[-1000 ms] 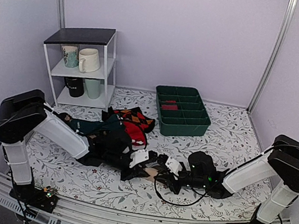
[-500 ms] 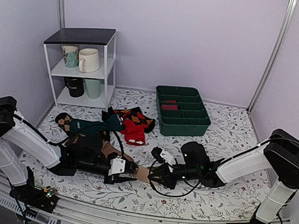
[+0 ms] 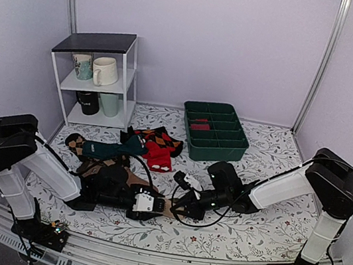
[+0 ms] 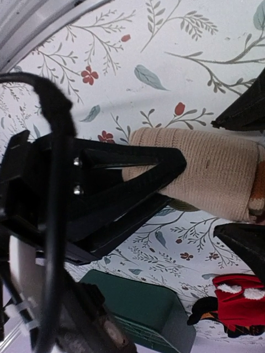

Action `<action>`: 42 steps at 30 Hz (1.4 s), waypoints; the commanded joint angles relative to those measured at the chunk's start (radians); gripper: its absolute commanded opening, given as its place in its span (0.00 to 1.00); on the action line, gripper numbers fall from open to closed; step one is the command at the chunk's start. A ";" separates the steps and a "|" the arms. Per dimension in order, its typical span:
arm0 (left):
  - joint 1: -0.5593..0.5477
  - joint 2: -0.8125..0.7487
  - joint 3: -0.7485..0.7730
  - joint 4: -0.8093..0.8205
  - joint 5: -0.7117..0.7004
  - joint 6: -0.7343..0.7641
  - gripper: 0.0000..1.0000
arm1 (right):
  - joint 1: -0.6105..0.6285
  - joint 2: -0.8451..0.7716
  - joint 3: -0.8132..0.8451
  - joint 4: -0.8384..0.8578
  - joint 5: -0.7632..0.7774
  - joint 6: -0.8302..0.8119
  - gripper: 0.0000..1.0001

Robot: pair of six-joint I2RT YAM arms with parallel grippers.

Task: Roll the socks
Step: Roll a pair of socks at the center of the board.

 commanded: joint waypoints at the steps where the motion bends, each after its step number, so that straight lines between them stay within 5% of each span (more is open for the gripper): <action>1: -0.015 0.054 0.025 0.037 -0.038 0.020 0.57 | 0.013 0.092 -0.055 -0.290 0.000 0.024 0.01; 21: -0.037 0.114 0.078 -0.165 -0.018 -0.108 0.40 | -0.004 0.094 -0.036 -0.321 -0.052 0.022 0.01; 23: -0.038 0.123 0.095 -0.189 -0.018 -0.110 0.31 | -0.003 0.094 -0.030 -0.330 -0.051 0.022 0.01; 25: -0.035 0.140 0.126 -0.240 -0.023 -0.120 0.05 | -0.004 0.090 -0.024 -0.339 -0.053 0.020 0.01; 26: -0.036 0.151 0.142 -0.277 -0.026 -0.125 0.00 | -0.005 0.087 -0.022 -0.341 -0.054 0.018 0.02; 29: -0.034 0.171 0.177 -0.336 -0.023 -0.144 0.00 | -0.005 0.065 -0.017 -0.343 -0.051 0.014 0.03; 42: 0.010 0.195 0.322 -0.651 0.095 -0.257 0.00 | -0.025 -0.164 0.012 -0.348 0.147 0.008 0.47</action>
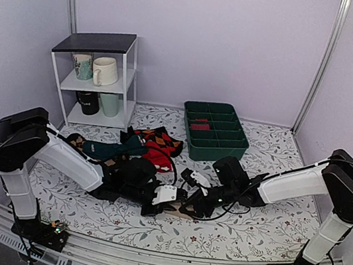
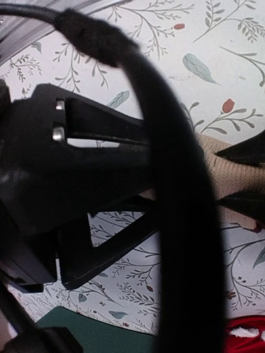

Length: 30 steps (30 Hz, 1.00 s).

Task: Roll the socks
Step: Roll a pair of socks at the center of the board.

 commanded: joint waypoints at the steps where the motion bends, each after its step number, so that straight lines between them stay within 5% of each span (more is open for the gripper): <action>1: 0.018 0.075 0.028 -0.280 0.078 -0.062 0.00 | 0.013 -0.090 -0.022 -0.124 0.117 0.002 0.49; 16: 0.074 0.224 0.141 -0.400 0.197 -0.107 0.00 | -0.008 -0.294 -0.096 -0.192 0.079 0.091 0.82; 30: 0.119 0.238 0.159 -0.420 0.265 -0.121 0.00 | -0.025 -0.362 -0.121 -0.202 0.095 0.117 1.00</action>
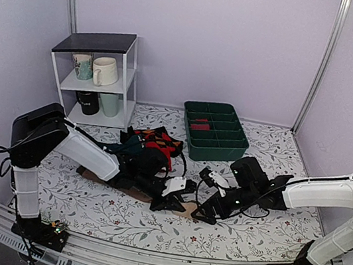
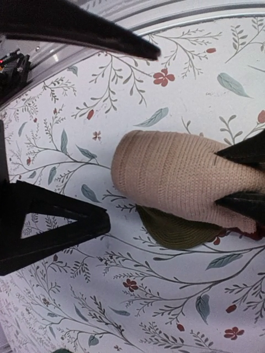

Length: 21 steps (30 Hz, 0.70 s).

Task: Roll the socks
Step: Roll a pair of socks at the center of the board.

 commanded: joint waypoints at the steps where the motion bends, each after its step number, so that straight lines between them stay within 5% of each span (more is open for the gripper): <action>1: 0.032 0.087 -0.049 -0.269 -0.033 -0.041 0.00 | -0.010 -0.100 -0.020 0.014 -0.022 0.014 1.00; 12: 0.065 0.143 0.018 -0.343 0.021 -0.041 0.00 | -0.076 -0.113 -0.015 -0.010 -0.093 0.009 1.00; 21: 0.084 0.197 0.072 -0.392 0.044 -0.039 0.00 | -0.108 -0.008 -0.070 0.153 -0.175 0.044 1.00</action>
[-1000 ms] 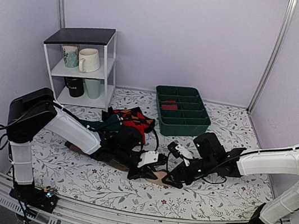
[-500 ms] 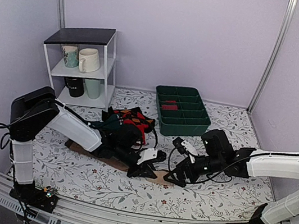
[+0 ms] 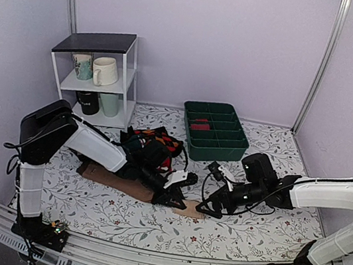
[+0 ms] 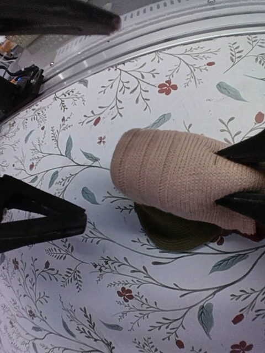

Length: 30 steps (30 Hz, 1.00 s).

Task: Roll the socks
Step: Roll a pair of socks at the center of the board.

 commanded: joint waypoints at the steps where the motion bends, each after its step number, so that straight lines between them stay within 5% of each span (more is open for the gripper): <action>1: 0.014 0.121 -0.048 -0.257 -0.135 -0.007 0.00 | -0.018 0.079 -0.026 0.099 -0.054 0.020 1.00; 21: 0.015 0.119 -0.051 -0.255 -0.134 -0.008 0.00 | -0.034 0.289 -0.077 0.330 -0.040 0.138 0.98; 30: 0.013 0.117 -0.052 -0.252 -0.138 -0.009 0.00 | -0.026 0.324 -0.105 0.355 -0.167 0.164 0.73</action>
